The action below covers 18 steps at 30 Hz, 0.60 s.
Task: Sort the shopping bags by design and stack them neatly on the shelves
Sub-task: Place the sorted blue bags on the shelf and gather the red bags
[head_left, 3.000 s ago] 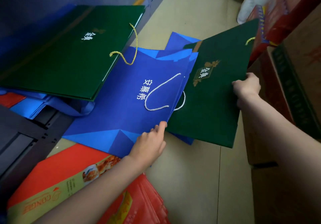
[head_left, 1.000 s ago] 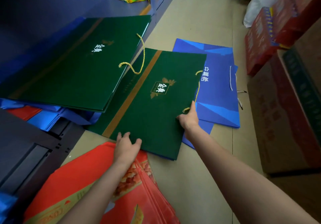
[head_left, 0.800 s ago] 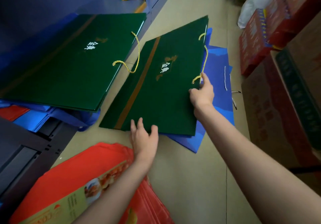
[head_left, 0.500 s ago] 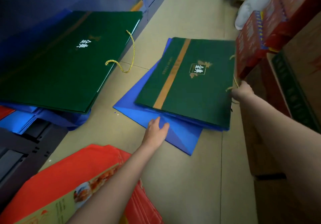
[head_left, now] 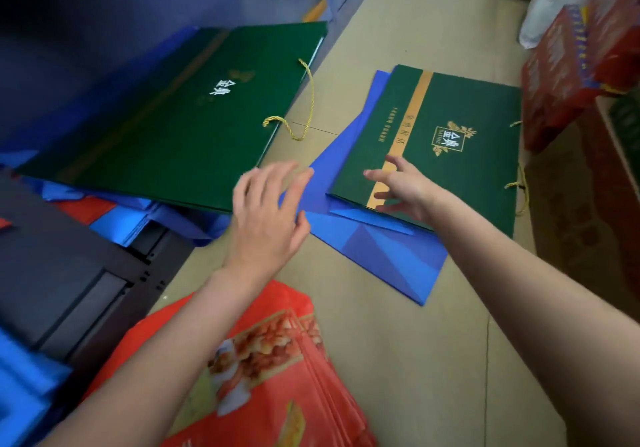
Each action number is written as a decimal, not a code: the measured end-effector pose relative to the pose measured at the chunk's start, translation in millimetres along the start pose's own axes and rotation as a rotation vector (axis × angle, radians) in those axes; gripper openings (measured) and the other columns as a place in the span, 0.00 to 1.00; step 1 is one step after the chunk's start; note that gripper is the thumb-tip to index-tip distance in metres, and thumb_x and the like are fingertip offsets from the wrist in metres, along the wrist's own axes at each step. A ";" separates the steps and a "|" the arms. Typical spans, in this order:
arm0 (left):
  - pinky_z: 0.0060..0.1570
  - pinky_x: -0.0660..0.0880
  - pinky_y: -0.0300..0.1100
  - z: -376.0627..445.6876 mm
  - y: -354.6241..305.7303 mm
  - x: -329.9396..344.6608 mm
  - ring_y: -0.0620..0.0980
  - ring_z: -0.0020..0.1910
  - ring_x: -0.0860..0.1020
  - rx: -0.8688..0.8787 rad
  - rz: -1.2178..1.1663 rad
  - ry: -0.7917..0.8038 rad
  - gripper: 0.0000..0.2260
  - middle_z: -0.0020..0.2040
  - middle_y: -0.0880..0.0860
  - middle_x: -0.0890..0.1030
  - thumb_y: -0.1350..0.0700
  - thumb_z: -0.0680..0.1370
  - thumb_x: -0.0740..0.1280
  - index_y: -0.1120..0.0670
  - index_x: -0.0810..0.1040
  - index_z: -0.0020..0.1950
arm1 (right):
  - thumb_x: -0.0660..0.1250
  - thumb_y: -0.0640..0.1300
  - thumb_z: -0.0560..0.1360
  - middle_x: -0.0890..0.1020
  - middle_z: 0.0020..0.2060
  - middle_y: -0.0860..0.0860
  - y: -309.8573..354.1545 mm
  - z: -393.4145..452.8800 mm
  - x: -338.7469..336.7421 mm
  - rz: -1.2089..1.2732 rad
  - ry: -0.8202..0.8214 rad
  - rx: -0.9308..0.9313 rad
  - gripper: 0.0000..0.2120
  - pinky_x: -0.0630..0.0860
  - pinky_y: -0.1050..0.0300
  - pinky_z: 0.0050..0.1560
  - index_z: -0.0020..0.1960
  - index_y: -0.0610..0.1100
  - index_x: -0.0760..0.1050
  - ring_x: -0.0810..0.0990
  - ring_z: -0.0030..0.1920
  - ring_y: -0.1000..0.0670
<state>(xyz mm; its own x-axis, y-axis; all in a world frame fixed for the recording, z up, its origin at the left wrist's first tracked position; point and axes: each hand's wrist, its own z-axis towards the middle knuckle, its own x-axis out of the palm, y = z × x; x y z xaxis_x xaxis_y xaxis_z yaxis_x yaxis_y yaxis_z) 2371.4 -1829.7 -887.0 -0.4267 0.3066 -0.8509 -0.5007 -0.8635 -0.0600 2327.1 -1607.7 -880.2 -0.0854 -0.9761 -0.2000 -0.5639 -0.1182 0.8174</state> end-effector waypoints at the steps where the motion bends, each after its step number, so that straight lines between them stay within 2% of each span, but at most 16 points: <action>1: 0.65 0.59 0.54 -2.2 13.9 -7.2 0.57 0.63 0.68 -0.057 0.082 0.034 0.26 0.64 0.59 0.74 0.57 0.68 0.66 0.56 0.69 0.66 | 0.67 0.47 0.76 0.70 0.65 0.48 6.8 -6.3 16.1 0.062 0.043 -0.008 0.32 0.77 0.47 0.54 0.75 0.50 0.55 0.73 0.60 0.41; 4: 0.65 0.62 0.60 -17.3 51.8 -20.2 0.62 0.65 0.69 -0.246 0.215 0.203 0.32 0.66 0.63 0.72 0.57 0.64 0.73 0.59 0.70 0.67 | 0.67 0.48 0.76 0.70 0.67 0.45 22.1 -22.4 61.7 0.283 0.192 -0.013 0.32 0.79 0.48 0.50 0.75 0.50 0.55 0.76 0.59 0.40; 6: 0.60 0.67 0.63 -27.3 67.4 -27.5 0.66 0.63 0.70 -0.375 0.177 0.279 0.31 0.65 0.64 0.73 0.59 0.64 0.76 0.60 0.73 0.66 | 0.67 0.47 0.76 0.71 0.66 0.44 28.0 -34.8 92.4 0.378 0.291 -0.019 0.35 0.79 0.47 0.52 0.76 0.50 0.52 0.78 0.57 0.41; 8: 0.60 0.65 0.63 -37.3 74.2 -32.6 0.66 0.67 0.66 -0.498 0.104 0.319 0.30 0.69 0.63 0.69 0.59 0.69 0.73 0.59 0.70 0.69 | 0.67 0.42 0.76 0.73 0.63 0.44 29.6 -51.3 126.7 0.470 0.363 -0.040 0.37 0.78 0.49 0.53 0.77 0.49 0.48 0.78 0.56 0.41; 10: 0.66 0.59 0.59 -46.5 76.5 -34.6 0.62 0.73 0.58 -0.553 0.074 0.361 0.31 0.74 0.61 0.61 0.58 0.73 0.70 0.58 0.63 0.74 | 0.64 0.33 0.76 0.76 0.60 0.42 26.5 -64.8 159.5 0.532 0.378 -0.085 0.36 0.76 0.51 0.52 0.76 0.46 0.47 0.78 0.55 0.42; 12: 0.69 0.56 0.56 -52.3 77.7 -35.8 0.59 0.74 0.55 -0.525 0.056 0.351 0.31 0.75 0.60 0.59 0.59 0.73 0.68 0.58 0.61 0.75 | 0.60 0.26 0.75 0.78 0.51 0.42 25.7 -71.8 177.8 0.524 0.317 -0.130 0.33 0.78 0.53 0.48 0.74 0.45 0.53 0.78 0.50 0.44; 14: 0.67 0.59 0.59 -53.7 79.0 -37.3 0.62 0.72 0.61 -0.470 0.049 0.294 0.31 0.73 0.61 0.64 0.62 0.71 0.70 0.59 0.66 0.72 | 0.59 0.25 0.75 0.76 0.40 0.47 31.0 -71.5 169.7 0.476 0.191 -0.186 0.31 0.79 0.61 0.37 0.72 0.46 0.58 0.78 0.40 0.49; 16: 0.63 0.64 0.62 -54.0 81.2 -35.1 0.66 0.68 0.67 -0.448 0.058 0.219 0.30 0.69 0.64 0.69 0.63 0.67 0.73 0.61 0.70 0.69 | 0.59 0.28 0.75 0.75 0.37 0.49 39.1 -64.4 136.5 0.402 -0.001 -0.255 0.28 0.74 0.65 0.28 0.70 0.48 0.64 0.73 0.32 0.53; 18: 0.61 0.64 0.64 -52.0 79.7 -33.9 0.68 0.67 0.67 -0.459 0.061 0.182 0.29 0.68 0.65 0.69 0.62 0.68 0.74 0.61 0.71 0.68 | 0.56 0.29 0.76 0.77 0.40 0.49 41.5 -54.5 83.7 0.417 -0.195 -0.281 0.23 0.72 0.66 0.27 0.69 0.45 0.67 0.73 0.31 0.53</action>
<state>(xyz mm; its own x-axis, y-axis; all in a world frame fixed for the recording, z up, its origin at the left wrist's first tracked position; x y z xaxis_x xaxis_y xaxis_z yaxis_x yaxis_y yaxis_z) 2385.1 -1929.7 -890.1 -0.2856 0.2104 -0.9350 -0.0781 -0.9775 -0.1960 2341.3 -1704.2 -833.6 -0.4212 -0.9017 0.0979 -0.2101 0.2020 0.9566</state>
